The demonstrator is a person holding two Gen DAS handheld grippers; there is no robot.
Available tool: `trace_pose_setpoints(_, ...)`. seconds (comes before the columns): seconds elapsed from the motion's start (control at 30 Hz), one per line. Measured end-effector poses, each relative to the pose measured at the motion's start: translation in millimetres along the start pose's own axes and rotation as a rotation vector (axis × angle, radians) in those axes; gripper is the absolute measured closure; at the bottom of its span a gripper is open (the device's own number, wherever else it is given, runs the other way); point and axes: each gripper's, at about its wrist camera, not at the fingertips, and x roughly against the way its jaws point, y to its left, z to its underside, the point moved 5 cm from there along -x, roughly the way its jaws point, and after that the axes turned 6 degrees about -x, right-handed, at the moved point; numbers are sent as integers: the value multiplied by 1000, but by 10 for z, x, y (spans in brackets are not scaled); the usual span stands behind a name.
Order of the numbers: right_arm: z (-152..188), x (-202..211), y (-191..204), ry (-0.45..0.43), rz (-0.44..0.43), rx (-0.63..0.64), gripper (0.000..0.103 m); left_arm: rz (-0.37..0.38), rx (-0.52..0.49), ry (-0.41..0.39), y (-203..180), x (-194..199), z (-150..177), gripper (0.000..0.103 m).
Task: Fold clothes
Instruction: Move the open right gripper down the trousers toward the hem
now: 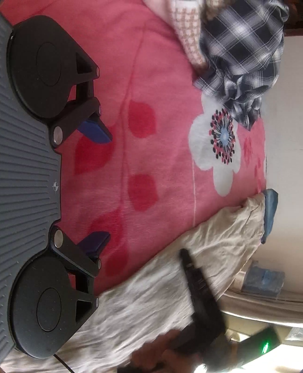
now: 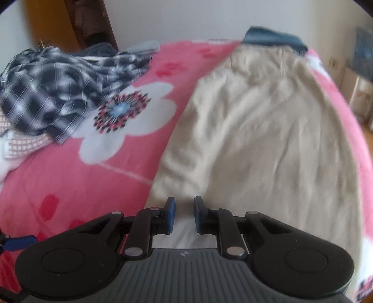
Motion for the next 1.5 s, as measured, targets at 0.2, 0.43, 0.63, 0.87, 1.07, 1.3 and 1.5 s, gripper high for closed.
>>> trace_pose_setpoints(0.2,1066,676,315,116,-47,30,85,39,-9,-33,-153,-1,-88,21)
trace_pose_setpoints(0.43,2062,1396,237,303,-129,-282,85,197,-223,-80,-865,108,-151,20)
trace_pose_setpoints(0.63,1915,1696,-55,191,-16,-328,83,238,-442,-30,-1458,123,70,20)
trace_pose_setpoints(0.87,2187,1783,-221,225,54,-356,82,206,-453,19,-1523,121,171,19)
trace_pose_setpoints(1.07,2507,2108,-125,304,25,-376,79,176,-443,39,-1527,119,150,18)
trace_pose_setpoints(1.3,2330,2396,-303,179,111,-361,79,146,-445,54,-1551,155,134,18)
trace_pose_setpoints(1.5,2206,2456,-332,126,139,-329,79,128,-433,54,-1499,176,118,18)
